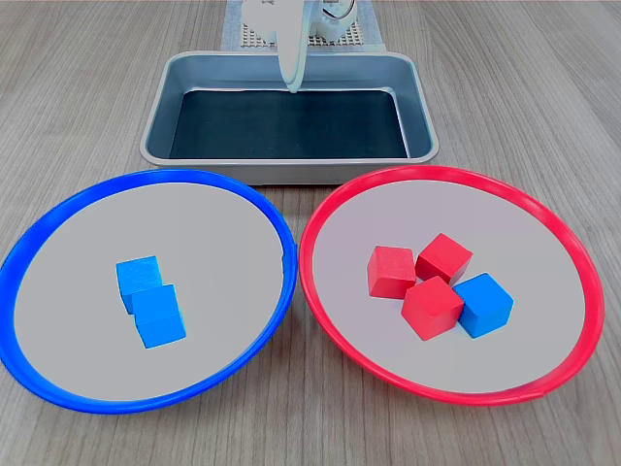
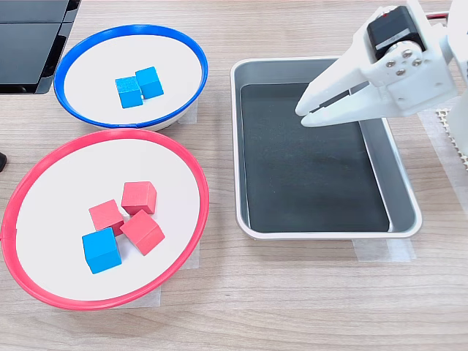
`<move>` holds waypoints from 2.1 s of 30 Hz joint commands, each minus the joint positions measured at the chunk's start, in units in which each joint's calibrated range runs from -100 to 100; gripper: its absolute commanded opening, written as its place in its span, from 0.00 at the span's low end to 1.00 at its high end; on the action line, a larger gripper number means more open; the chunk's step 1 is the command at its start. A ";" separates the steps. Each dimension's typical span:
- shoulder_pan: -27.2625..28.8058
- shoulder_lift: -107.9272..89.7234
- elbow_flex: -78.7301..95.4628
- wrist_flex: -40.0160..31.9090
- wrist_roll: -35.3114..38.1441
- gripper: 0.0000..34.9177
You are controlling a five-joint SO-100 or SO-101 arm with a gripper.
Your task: Relocate any blue block in the red dish to the blue dish, correcting any misplacements.
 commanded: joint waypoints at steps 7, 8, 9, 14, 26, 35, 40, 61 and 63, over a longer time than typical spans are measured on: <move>0.22 -0.26 0.00 -0.45 0.00 0.00; 0.22 -0.26 0.00 -0.45 0.00 0.00; 0.22 -0.26 0.00 -0.45 0.00 0.00; 0.22 -0.26 0.00 -0.45 0.00 0.00; 0.22 -0.26 0.00 -0.45 0.00 0.00; 0.22 -0.26 0.00 -0.45 0.00 0.00; 0.22 -0.26 0.00 -0.45 0.00 0.00; -1.38 -0.26 0.00 -0.53 1.03 0.00; -2.14 -0.26 0.00 -0.78 1.37 0.00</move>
